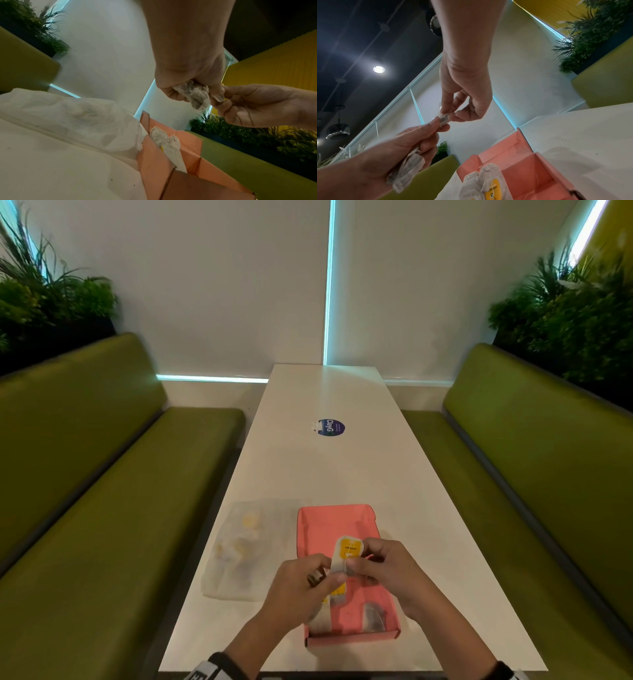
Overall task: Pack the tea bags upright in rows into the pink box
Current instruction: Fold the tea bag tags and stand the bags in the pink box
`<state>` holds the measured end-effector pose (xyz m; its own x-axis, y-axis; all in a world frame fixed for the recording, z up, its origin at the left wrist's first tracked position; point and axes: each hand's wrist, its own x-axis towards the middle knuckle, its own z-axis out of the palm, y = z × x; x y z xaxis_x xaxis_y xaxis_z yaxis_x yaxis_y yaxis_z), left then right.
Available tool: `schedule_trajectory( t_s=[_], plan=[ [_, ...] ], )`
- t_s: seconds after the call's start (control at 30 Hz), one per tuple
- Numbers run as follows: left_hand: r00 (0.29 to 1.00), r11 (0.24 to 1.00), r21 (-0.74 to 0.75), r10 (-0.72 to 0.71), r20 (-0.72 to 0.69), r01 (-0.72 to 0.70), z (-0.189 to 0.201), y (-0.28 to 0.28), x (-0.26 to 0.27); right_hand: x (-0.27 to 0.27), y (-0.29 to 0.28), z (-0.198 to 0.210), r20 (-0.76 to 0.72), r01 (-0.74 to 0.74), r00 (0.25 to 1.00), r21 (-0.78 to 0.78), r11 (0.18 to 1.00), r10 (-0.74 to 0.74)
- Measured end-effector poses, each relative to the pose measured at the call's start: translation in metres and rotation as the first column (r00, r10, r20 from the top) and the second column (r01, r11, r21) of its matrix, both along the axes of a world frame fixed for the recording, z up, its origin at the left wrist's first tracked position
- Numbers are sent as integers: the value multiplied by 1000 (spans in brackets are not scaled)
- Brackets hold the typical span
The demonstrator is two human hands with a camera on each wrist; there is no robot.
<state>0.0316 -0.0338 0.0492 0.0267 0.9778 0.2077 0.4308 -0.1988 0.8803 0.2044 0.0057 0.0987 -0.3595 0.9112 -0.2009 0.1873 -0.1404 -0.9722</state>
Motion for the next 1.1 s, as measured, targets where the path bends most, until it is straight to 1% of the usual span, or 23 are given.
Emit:
schedule_trajectory(
  t_s=[0.13,0.27,0.33,0.4,0.47,0.6,0.73,0.83,0.9,1.0,1.07,1.1],
  plan=[
    [993,997,-68,-25,119,33,-9,0,2,-1,-3,2,-73,-5,997,-15,1000,4],
    [996,998,-50,-39,80,43,-5,-2,2,0,-2,1,-93,-4,996,-35,999,1],
    [997,999,-45,-12,75,16,-3,-2,0,2,-2,1,-86,8,996,-35,999,-11],
    [989,998,-51,53,136,-46,-1,-3,-3,3,-2,1,-76,10,997,-32,999,-13],
    [982,996,-56,79,169,-71,0,-4,-4,3,-3,1,-59,2,998,-21,1000,-4],
    [987,996,-62,66,145,-58,1,-5,0,1,-2,0,-23,-21,1000,5,1000,21],
    [997,999,-31,13,70,-11,-4,-5,5,-2,-4,-2,-27,-23,999,2,1000,23],
    [1000,999,-39,14,15,-14,-6,-7,2,-1,-4,-3,8,-22,1000,9,1000,22],
    [997,995,-87,45,-57,-50,-8,-8,-4,3,-1,-8,96,1,995,41,999,-5],
    [955,971,-160,133,-265,-179,-13,-8,-16,9,5,-19,313,-12,949,109,994,-23],
    [928,948,-221,145,-344,-230,-18,-9,-22,10,9,-31,473,-89,881,112,990,25],
    [919,933,-263,137,-371,-245,-21,-9,-23,9,12,-37,554,-132,831,106,986,51]
  ],
)
